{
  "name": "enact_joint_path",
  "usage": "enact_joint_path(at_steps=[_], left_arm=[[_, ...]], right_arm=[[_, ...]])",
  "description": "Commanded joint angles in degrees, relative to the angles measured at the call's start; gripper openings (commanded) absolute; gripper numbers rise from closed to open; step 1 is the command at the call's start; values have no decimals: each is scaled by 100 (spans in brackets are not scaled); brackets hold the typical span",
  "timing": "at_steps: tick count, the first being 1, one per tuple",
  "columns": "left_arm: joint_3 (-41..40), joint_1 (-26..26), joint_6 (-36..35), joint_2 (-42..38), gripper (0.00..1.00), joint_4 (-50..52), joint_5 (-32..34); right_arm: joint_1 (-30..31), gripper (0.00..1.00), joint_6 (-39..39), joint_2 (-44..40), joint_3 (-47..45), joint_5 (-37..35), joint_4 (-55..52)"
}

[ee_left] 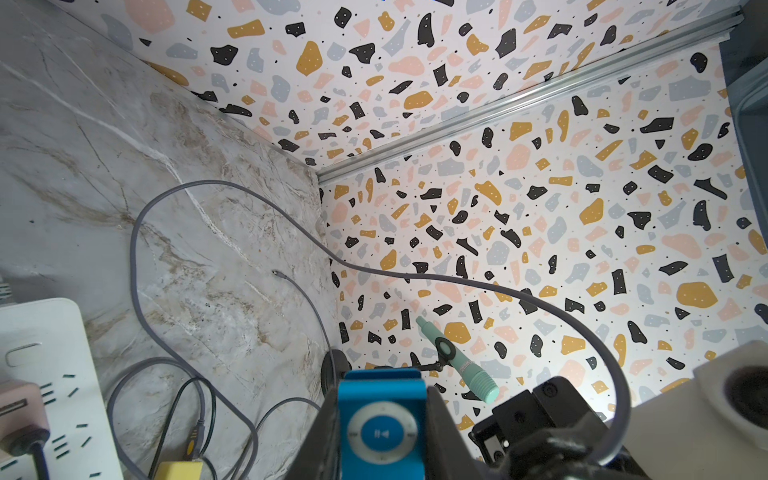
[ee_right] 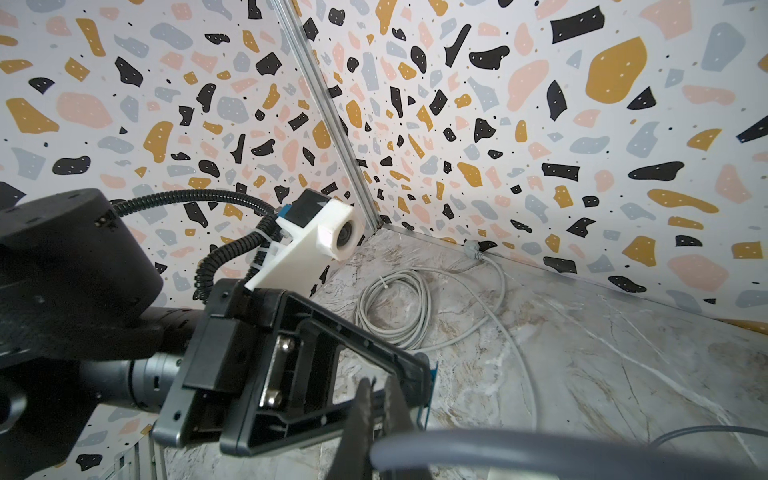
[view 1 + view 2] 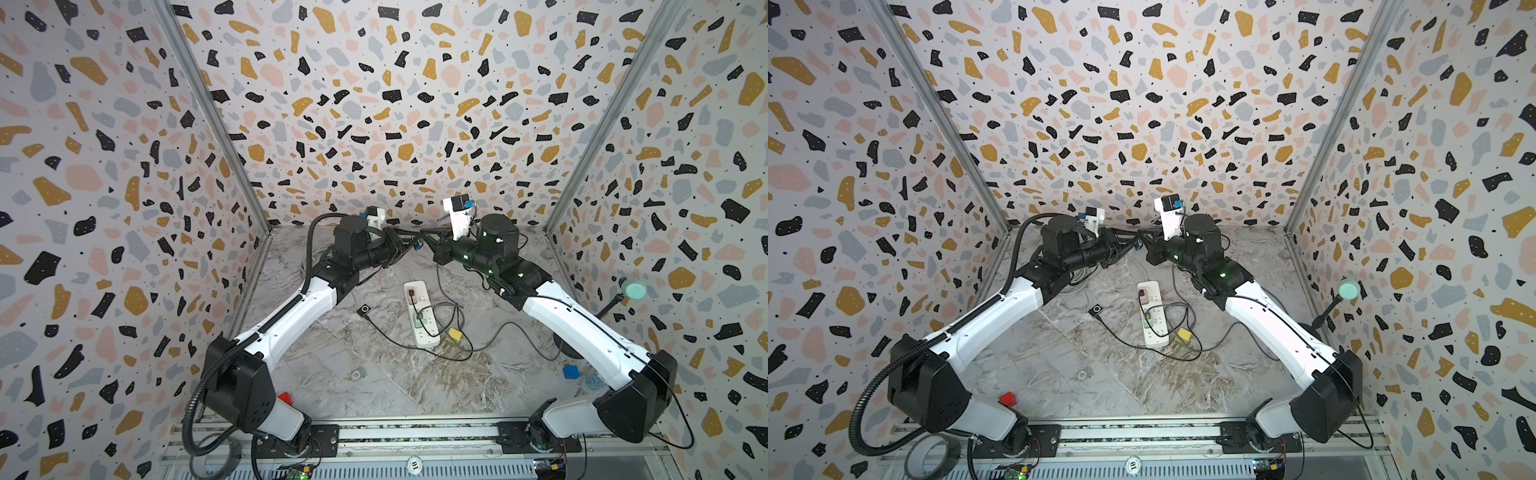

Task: Charge mp3
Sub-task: Insert the charging cable into the MP3 player.

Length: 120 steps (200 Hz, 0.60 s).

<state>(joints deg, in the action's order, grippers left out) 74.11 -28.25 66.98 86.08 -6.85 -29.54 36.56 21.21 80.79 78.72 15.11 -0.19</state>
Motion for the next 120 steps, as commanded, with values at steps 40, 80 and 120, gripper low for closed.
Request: enact_joint_path(at_steps=[40, 80, 120], left_arm=[[405, -93, 243, -180, 0, -1244, -357], [413, -98, 288, -165, 0, -1338, -395], [462, -93, 380, -139, 0, -1476, -447]], right_arm=[[-70, 0, 18, -57, -440, 253, -562], [-21, 0, 15, -10, -630, 279, -578], [48, 0, -89, 81, -750, 147, -731]])
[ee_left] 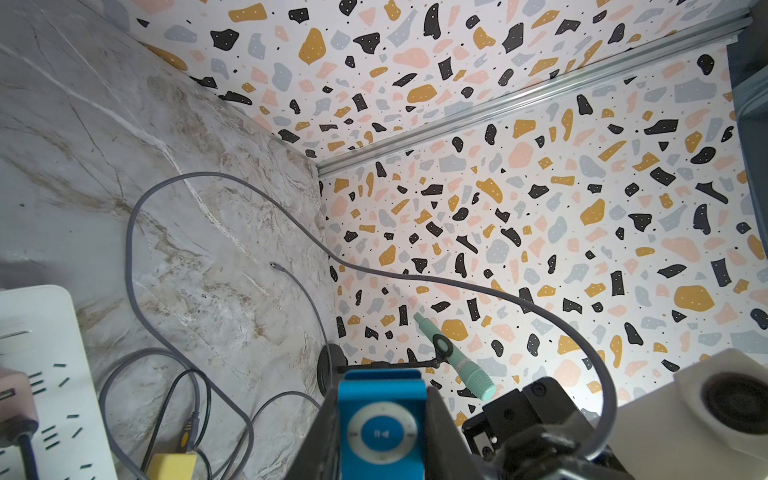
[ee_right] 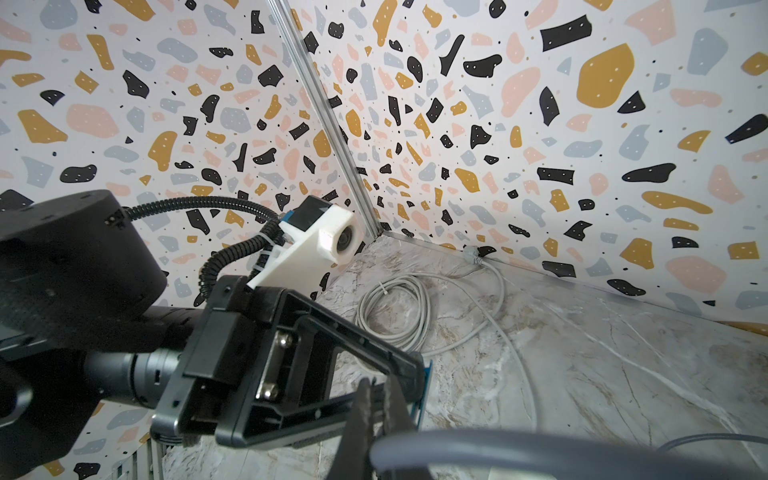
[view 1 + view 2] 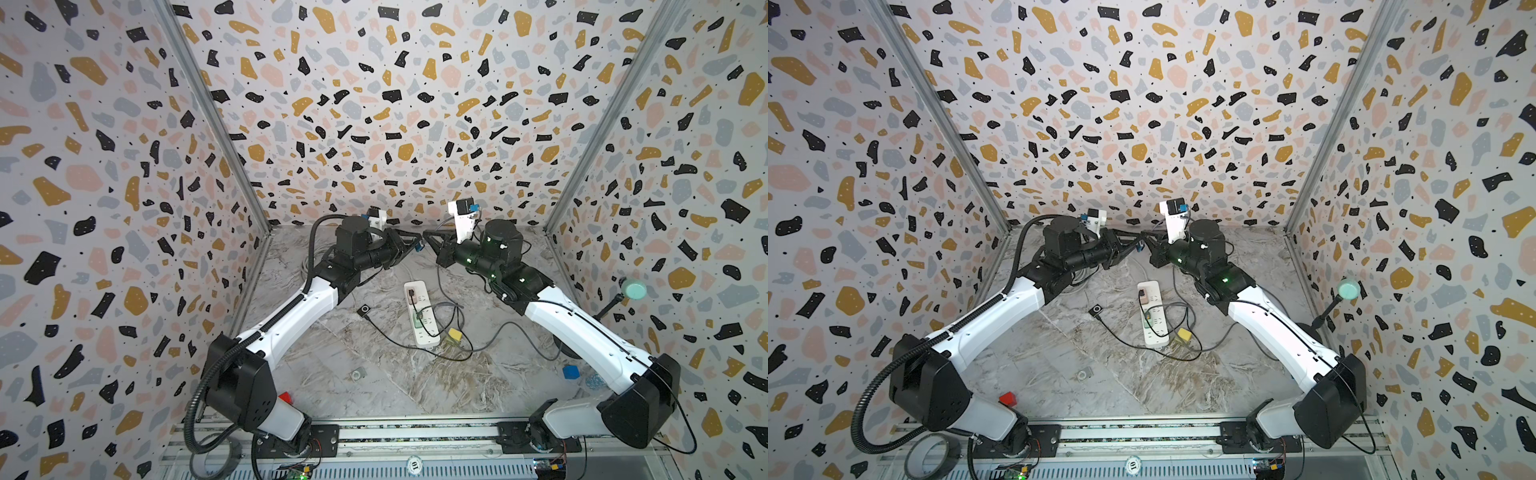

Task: Charge mp3
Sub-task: Insert the charging cable into the MP3 player.

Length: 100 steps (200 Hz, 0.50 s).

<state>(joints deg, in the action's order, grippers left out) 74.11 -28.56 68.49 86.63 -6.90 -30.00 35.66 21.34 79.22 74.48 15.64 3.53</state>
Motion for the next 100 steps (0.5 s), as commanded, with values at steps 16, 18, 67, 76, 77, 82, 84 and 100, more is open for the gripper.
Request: enact_joint_path(at_steps=[16, 18, 67, 76, 77, 82, 84, 100], left_arm=[[450, -62, 231, -191, 0, -1496, -431], [454, -62, 227, -193, 0, -1503, -435], [534, -62, 295, -149, 0, -1607, -491], [646, -96, 131, -116, 0, -1379, -524], [661, -101, 104, -114, 0, -1347, -529], [695, -114, 12, -109, 0, -1230, -525], [704, -128, -16, -102, 0, -1192, -525], [642, -157, -46, -108, 0, -1207, -577]], right_arm=[[143, 0, -106, 267, -395, 42, -1116], [139, 0, -105, 273, -398, 44, -1122], [219, 0, -145, 423, -468, -34, -1204], [214, 0, -99, 435, -467, -26, -1131], [218, 0, -93, 436, -460, -26, -1124], [220, 0, -54, 437, -443, -61, -1100], [219, 0, -41, 450, -443, -68, -1087], [159, 0, 79, 535, -321, -86, -1112]])
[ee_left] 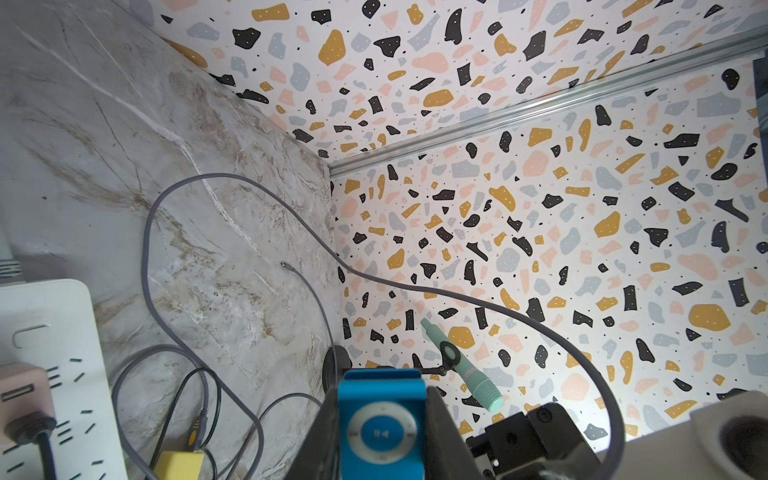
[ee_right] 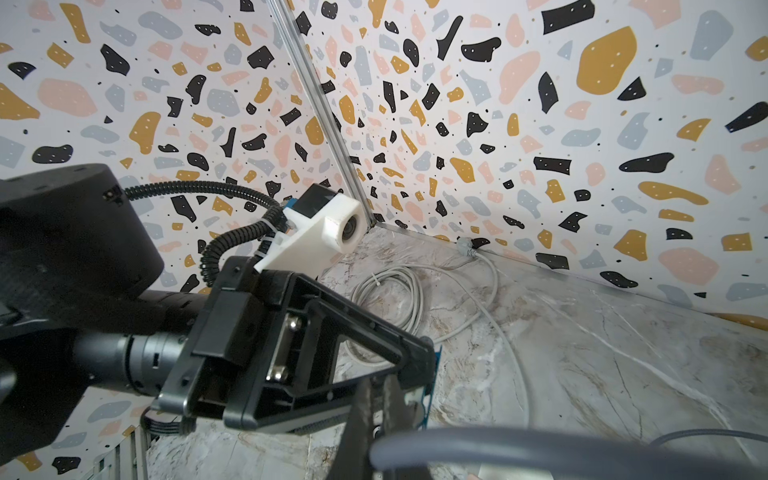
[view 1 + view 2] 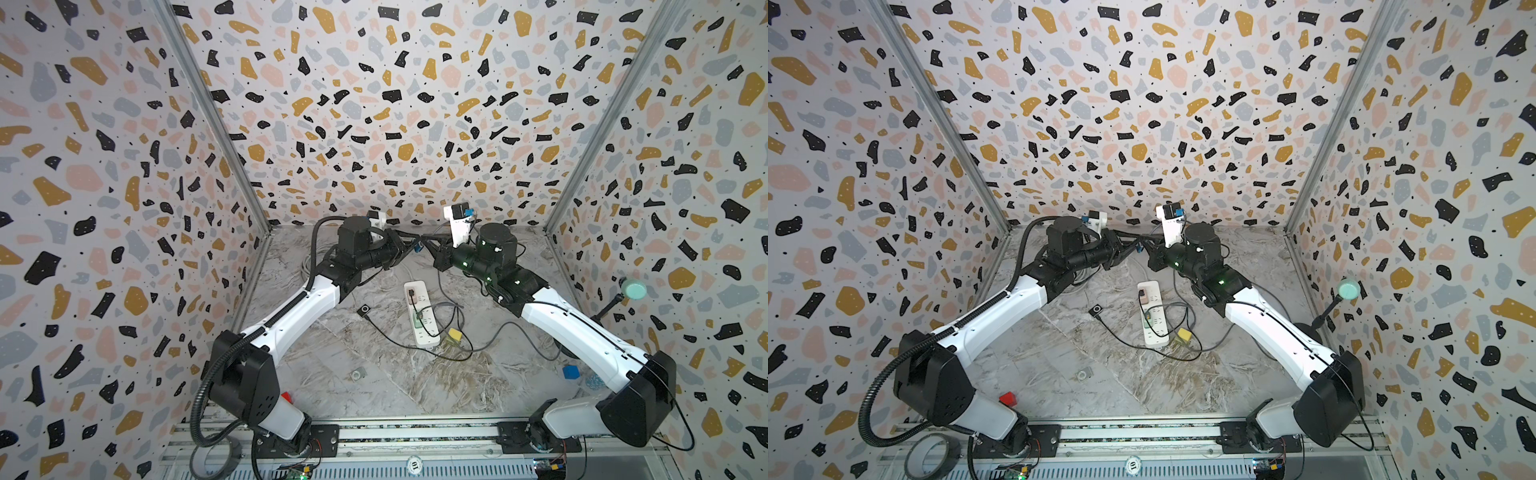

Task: Charge mp3
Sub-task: Insert the charging cable into the MP3 player.

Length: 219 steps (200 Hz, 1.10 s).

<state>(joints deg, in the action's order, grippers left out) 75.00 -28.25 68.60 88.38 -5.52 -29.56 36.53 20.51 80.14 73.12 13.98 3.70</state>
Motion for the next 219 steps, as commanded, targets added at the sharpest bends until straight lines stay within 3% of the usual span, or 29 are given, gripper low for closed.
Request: enact_joint_path(at_steps=[1, 134, 196, 219], left_arm=[[543, -188, -61, -280, 0, -1346, -621], [493, -261, 50, -327, 0, -1918, -902], [569, -363, -292, -297, 0, -1568, -937], [869, -443, -799, -196, 0, -847, -905]], right_arm=[[68, 0, 167, 446, -181, 79, -1132], [-327, 0, 870, 686, -575, 476, -1083], [-344, 0, 915, 821, -405, 580, -1175], [-317, 0, 920, 845, -369, 583, -1191]])
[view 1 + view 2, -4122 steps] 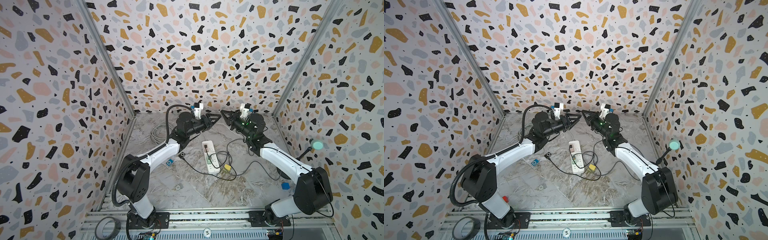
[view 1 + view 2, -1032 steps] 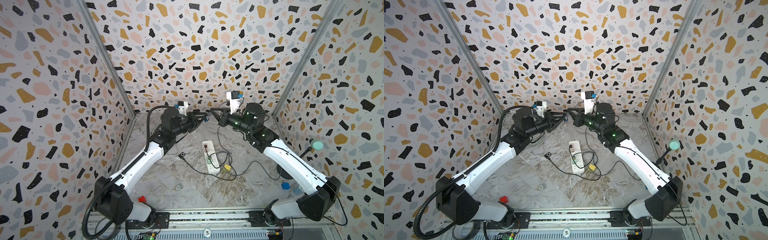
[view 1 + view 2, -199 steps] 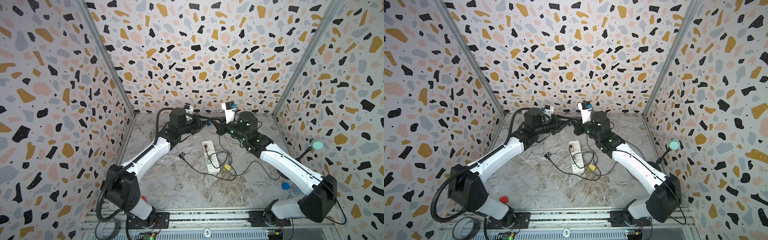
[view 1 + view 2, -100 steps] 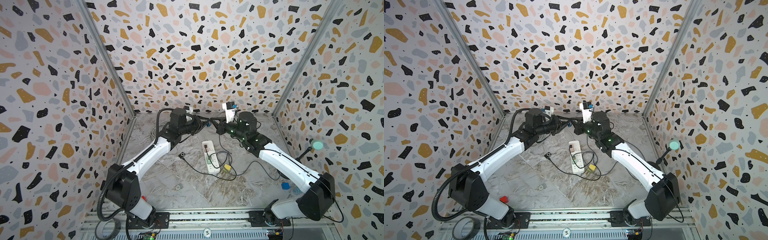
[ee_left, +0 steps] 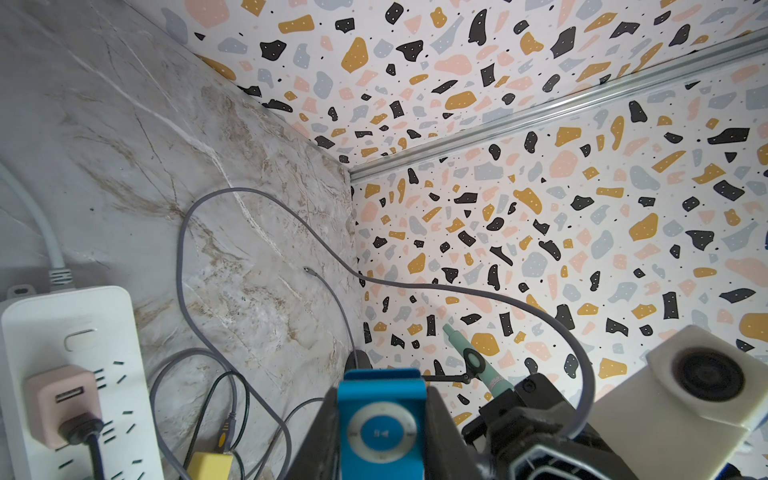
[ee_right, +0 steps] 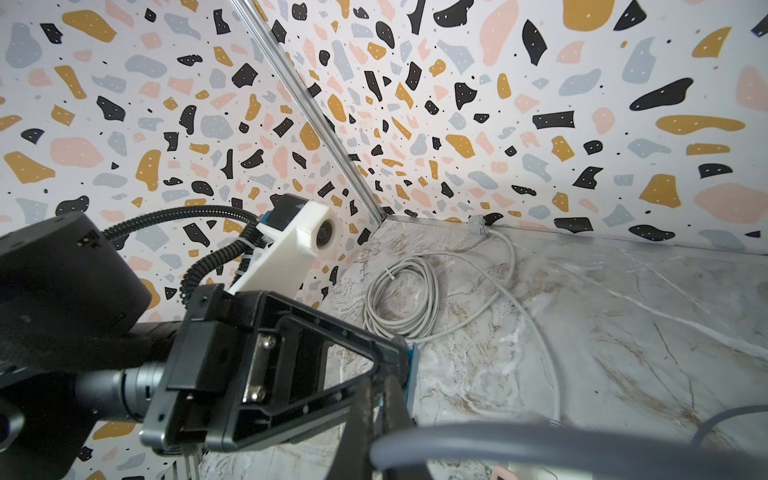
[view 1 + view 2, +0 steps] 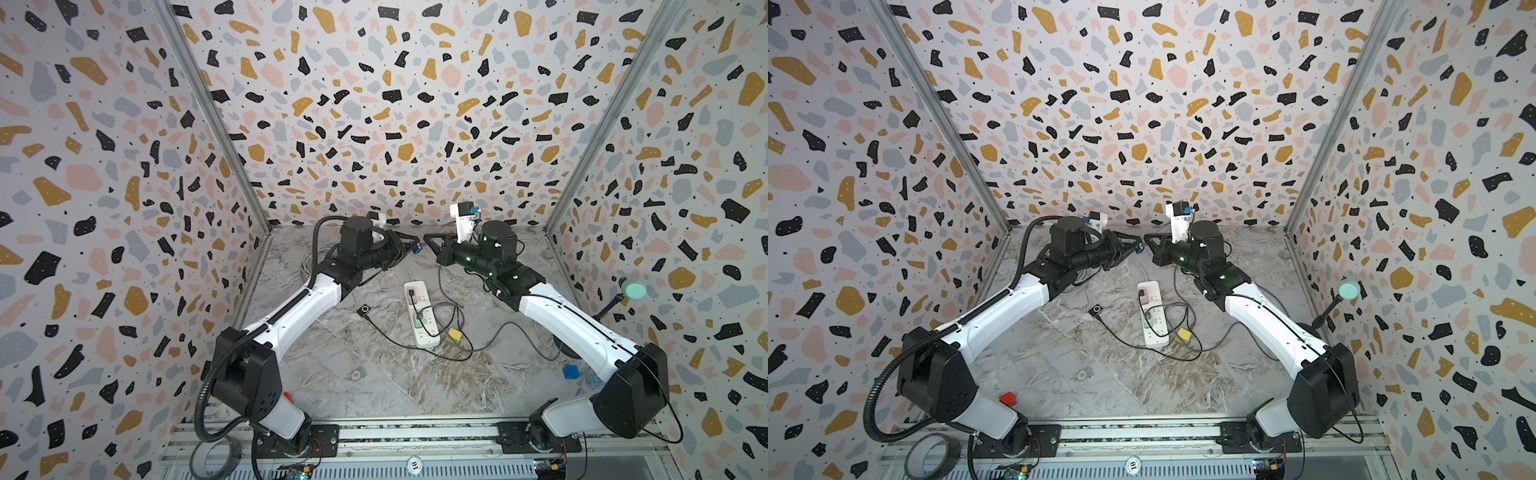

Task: Charge mp3
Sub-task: Insert the charging cable into the MP3 player.

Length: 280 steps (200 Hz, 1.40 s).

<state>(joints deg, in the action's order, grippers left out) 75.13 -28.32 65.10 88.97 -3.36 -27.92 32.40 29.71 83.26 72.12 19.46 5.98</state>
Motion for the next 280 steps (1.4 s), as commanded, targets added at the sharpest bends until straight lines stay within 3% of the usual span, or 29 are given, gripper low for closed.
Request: enact_joint_path(at_steps=[1, 52, 73, 102, 280], left_arm=[[864, -442, -461, -251, 0, -1023, -1063], [956, -476, -495, -195, 0, -960, -1020], [1317, -578, -963, -83, 0, -294, -1023], [1267, -581, -999, -76, 0, -262, -994], [680, -554, -17, -284, 0, -1873, -1136]], right_arm=[[94, 0, 0, 537, -260, 33, -1421], [178, 0, -23, 636, -253, -3, -1520], [155, 0, -8, 659, -171, -17, -1555], [134, 0, -35, 759, -23, 55, -1657], [208, 0, 157, 700, -518, 172, -1475]])
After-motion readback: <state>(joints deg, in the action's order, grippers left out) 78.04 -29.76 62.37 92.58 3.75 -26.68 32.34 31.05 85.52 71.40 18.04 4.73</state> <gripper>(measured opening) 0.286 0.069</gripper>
